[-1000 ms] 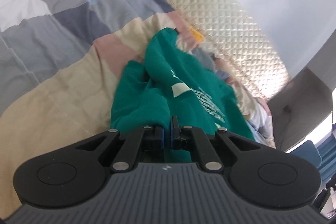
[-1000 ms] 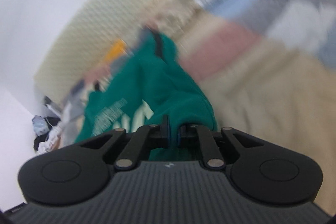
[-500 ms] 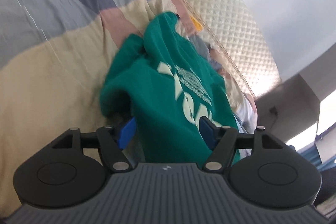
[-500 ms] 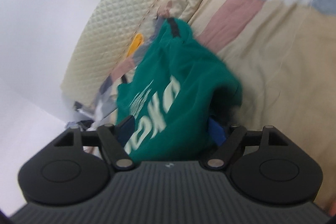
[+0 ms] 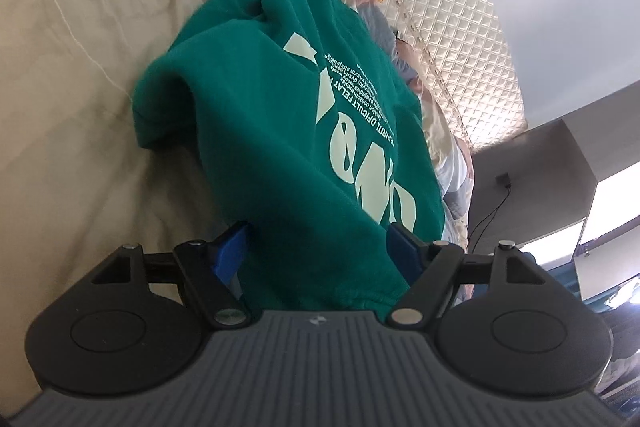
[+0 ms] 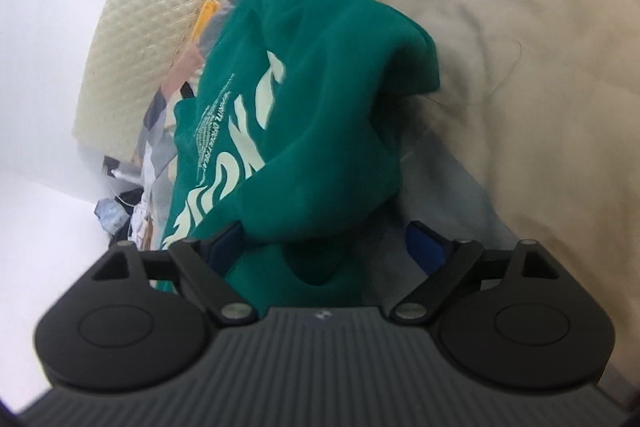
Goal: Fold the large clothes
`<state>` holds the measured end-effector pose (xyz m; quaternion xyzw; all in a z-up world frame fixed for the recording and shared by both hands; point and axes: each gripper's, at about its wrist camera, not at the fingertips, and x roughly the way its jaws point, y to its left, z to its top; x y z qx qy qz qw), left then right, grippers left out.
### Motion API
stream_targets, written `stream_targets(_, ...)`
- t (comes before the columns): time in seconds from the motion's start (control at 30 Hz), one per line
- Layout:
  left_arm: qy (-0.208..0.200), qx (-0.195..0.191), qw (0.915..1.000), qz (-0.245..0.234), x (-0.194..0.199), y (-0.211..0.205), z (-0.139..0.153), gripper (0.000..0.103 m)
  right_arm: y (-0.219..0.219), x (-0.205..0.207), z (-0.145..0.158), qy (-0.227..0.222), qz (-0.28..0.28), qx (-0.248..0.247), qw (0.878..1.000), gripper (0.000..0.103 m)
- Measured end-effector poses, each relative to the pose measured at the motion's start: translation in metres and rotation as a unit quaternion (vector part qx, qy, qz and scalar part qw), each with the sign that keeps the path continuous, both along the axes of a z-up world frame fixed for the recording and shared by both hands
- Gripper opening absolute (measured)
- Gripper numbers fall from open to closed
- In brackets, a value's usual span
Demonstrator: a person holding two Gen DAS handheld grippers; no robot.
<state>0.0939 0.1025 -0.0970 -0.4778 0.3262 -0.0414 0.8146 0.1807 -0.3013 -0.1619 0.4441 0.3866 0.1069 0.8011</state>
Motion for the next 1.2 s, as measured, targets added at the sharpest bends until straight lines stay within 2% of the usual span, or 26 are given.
stream_targets(0.1, -0.014, -0.035, 0.9992, 0.013, 0.001, 0.006, -0.004, 0.079, 0.0, 0.002, 0.002, -0.036, 0.006, 0.072, 0.997, 0.09)
stream_targets(0.13, -0.02, -0.044, 0.9986, 0.02, 0.0, 0.008, -0.005, 0.079, 0.002, 0.002, 0.006, -0.052, 0.007, 0.077, 0.996, 0.09)
stream_targets(0.23, -0.022, -0.055, 0.9979, 0.027, 0.003, 0.012, -0.008, 0.079, 0.01, 0.008, 0.013, -0.076, 0.017, 0.047, 0.996, 0.09)
stream_targets(0.47, 0.014, -0.047, 0.9985, 0.023, 0.031, 0.01, -0.026, 0.077, 0.023, 0.05, -0.013, -0.042, 0.026, 0.026, 0.998, 0.089)
stream_targets(0.5, 0.015, -0.042, 0.9987, 0.022, 0.034, 0.01, -0.028, 0.073, 0.024, 0.053, -0.015, -0.043, 0.028, 0.02, 0.998, 0.086)
stream_targets(0.57, 0.02, -0.027, 0.9993, 0.018, 0.039, 0.01, -0.028, 0.06, 0.027, 0.056, -0.014, -0.05, 0.036, -0.005, 0.998, 0.066)
stream_targets(0.6, 0.021, -0.018, 0.9995, 0.014, 0.039, 0.009, -0.027, 0.048, 0.028, 0.055, -0.012, -0.057, 0.039, -0.017, 0.997, 0.061)
stream_targets(0.63, 0.017, -0.008, 0.9998, 0.01, 0.039, 0.008, -0.025, 0.035, 0.03, 0.053, -0.009, -0.066, 0.045, -0.027, 0.996, 0.047)
stream_targets(0.67, 0.011, 0.002, 0.9999, 0.007, 0.038, 0.006, -0.023, 0.03, 0.031, 0.051, -0.006, -0.078, 0.05, -0.035, 0.995, 0.038)
stream_targets(0.73, -0.014, 0.029, 0.9994, 0.009, 0.031, 0.003, -0.012, 0.018, 0.033, 0.044, 0.003, -0.108, 0.058, -0.046, 0.991, 0.029)
stream_targets(0.8, -0.057, 0.042, 0.9974, 0.014, 0.02, 0.0, 0.003, 0.015, 0.041, 0.031, 0.02, -0.156, 0.067, -0.062, 0.984, 0.024)
stream_targets(0.9, -0.138, 0.063, 0.9883, 0.019, -0.006, -0.001, 0.035, 0.012, 0.05, 0.001, 0.049, -0.254, 0.074, -0.076, 0.961, 0.022)
stream_targets(0.97, -0.18, 0.066, 0.9813, 0.016, -0.023, 0.0, 0.053, 0.012, 0.051, -0.02, 0.064, -0.304, 0.072, -0.085, 0.946, 0.022)
stream_targets(1.2, -0.253, 0.094, 0.9627, 0.022, -0.069, 0.003, 0.11, 0.009, 0.041, -0.066, 0.111, -0.38, 0.075, -0.102, 0.916, 0.022)
